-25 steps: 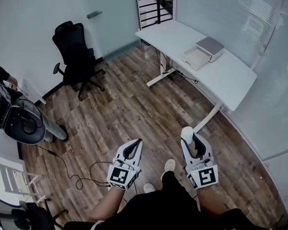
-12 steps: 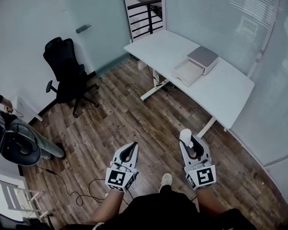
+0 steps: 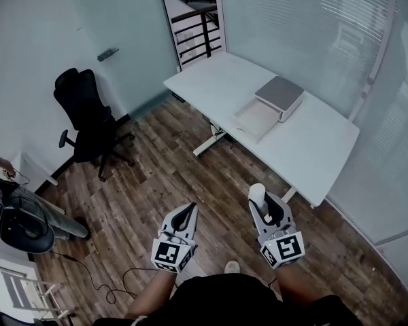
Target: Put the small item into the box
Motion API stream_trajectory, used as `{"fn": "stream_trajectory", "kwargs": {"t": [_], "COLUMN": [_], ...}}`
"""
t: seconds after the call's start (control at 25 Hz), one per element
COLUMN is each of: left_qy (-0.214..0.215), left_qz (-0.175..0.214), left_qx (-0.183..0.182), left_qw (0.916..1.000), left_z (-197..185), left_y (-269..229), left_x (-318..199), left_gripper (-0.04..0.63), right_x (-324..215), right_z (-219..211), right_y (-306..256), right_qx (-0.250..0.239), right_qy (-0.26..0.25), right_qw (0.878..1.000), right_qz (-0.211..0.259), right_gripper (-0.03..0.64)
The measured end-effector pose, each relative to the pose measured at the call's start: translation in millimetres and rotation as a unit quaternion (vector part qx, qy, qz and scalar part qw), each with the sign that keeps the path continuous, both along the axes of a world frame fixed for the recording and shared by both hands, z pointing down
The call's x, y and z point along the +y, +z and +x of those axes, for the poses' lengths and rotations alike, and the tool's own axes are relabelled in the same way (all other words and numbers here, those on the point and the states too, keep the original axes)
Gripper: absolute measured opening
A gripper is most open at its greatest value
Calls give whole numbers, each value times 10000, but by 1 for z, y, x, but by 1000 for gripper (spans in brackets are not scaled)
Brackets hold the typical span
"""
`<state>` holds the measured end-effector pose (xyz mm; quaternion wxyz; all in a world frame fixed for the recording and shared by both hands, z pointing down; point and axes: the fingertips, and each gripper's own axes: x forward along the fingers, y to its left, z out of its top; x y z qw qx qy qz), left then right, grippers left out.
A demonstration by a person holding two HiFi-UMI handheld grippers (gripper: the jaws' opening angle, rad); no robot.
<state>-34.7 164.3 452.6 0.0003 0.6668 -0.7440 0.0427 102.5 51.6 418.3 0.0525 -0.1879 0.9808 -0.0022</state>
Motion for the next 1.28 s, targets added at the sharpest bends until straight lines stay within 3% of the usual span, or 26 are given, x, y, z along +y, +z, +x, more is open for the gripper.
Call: {"fn": "stream_trajectory", "kwargs": {"t": [0.32, 0.64, 1.28], "left_qy": [56, 116, 836], "left_qz": [-40, -179, -176], "left_qx": [24, 353, 366], "left_qw": [10000, 9991, 9957], "left_z": [-11, -46, -153], "left_y": [5, 29, 21], "left_x": [-41, -83, -200], "left_gripper": [14, 14, 14], "right_x": [-44, -86, -192], "right_z": [-12, -46, -146], "right_y": [9, 17, 29], "right_qx": [57, 189, 436], "right_qy": [50, 183, 853], "right_qw": [9999, 9996, 9953], "right_qz": [-92, -55, -160], "right_gripper": [161, 161, 163]}}
